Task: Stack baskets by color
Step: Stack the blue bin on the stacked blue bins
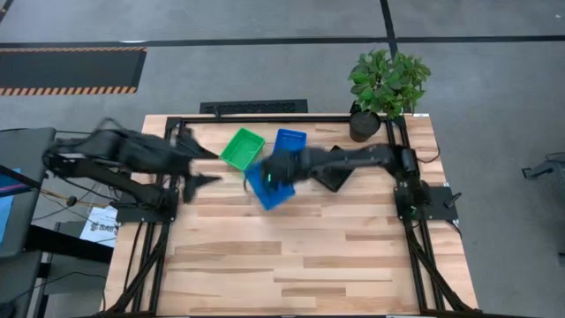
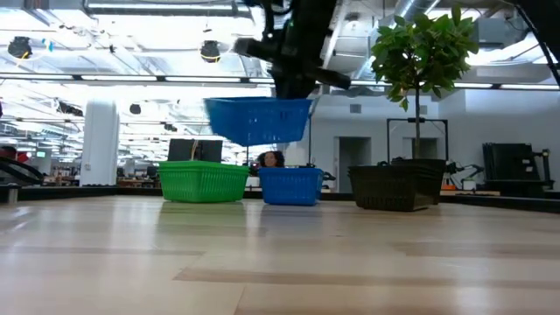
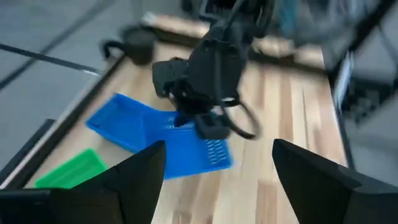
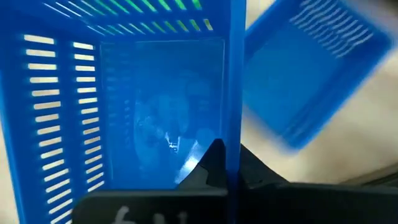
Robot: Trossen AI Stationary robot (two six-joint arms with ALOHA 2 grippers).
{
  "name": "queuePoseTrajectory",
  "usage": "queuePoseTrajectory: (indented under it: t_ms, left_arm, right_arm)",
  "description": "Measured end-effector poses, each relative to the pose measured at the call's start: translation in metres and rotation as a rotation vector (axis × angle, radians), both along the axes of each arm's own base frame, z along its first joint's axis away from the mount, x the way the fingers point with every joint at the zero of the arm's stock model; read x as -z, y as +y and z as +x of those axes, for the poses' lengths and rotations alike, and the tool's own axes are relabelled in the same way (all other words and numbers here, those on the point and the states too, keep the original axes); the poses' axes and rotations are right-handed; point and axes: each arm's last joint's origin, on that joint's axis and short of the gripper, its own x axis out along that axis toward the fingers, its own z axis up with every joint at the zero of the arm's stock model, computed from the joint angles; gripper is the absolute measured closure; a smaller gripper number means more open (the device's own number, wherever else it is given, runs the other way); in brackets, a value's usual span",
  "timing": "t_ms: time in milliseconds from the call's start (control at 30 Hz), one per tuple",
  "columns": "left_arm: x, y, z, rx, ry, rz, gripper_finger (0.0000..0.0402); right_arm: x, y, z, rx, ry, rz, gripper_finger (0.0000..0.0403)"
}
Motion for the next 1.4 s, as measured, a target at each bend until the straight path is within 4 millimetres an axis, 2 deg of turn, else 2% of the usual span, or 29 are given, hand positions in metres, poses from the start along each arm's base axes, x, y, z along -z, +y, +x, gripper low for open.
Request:
queuePoseTrajectory:
  t_ms: [100, 200, 300, 400, 567, 733, 833, 1067, 1400]
  left_arm:
    - [-0.011, 0.008, -0.031, -0.105, -0.113, -0.055, 0.0122]
    - [-0.018, 0.014, -0.056, -0.16, -0.198, -0.104, 0.0122]
    - [-0.021, 0.017, -0.07, -0.185, -0.247, -0.126, 0.0122]
    - [-0.023, 0.019, -0.077, -0.184, -0.271, -0.125, 0.0123]
    - [-0.024, 0.02, -0.078, -0.206, -0.289, -0.102, 0.0123]
    - [-0.024, 0.019, -0.075, -0.223, -0.282, -0.093, 0.0123]
    - [-0.023, 0.019, -0.073, -0.225, -0.277, -0.093, 0.0123]
    - [-0.023, 0.019, -0.071, -0.247, -0.273, -0.087, 0.0123]
    - [-0.023, 0.019, -0.071, -0.252, -0.274, -0.084, 0.0123]
  right_arm:
    - [-0.016, -0.039, -0.012, 0.09, -0.038, -0.006, 0.0399]
    - [-0.033, -0.071, -0.029, 0.169, -0.129, -0.022, 0.0396]
    - [-0.044, -0.09, -0.048, 0.241, -0.281, -0.025, 0.0395]
    - [-0.035, -0.103, -0.065, 0.329, -0.419, 0.013, 0.0399]
    - [0.0, -0.102, -0.073, 0.436, -0.536, 0.069, 0.0394]
    - [0.028, -0.1, -0.075, 0.548, -0.495, 0.096, 0.039]
    - [0.037, -0.104, -0.08, 0.593, -0.436, 0.099, 0.0394]
    - [0.062, -0.106, -0.071, 0.616, -0.386, 0.143, 0.0379]
    - [0.069, -0.109, -0.076, 0.675, -0.325, 0.156, 0.0333]
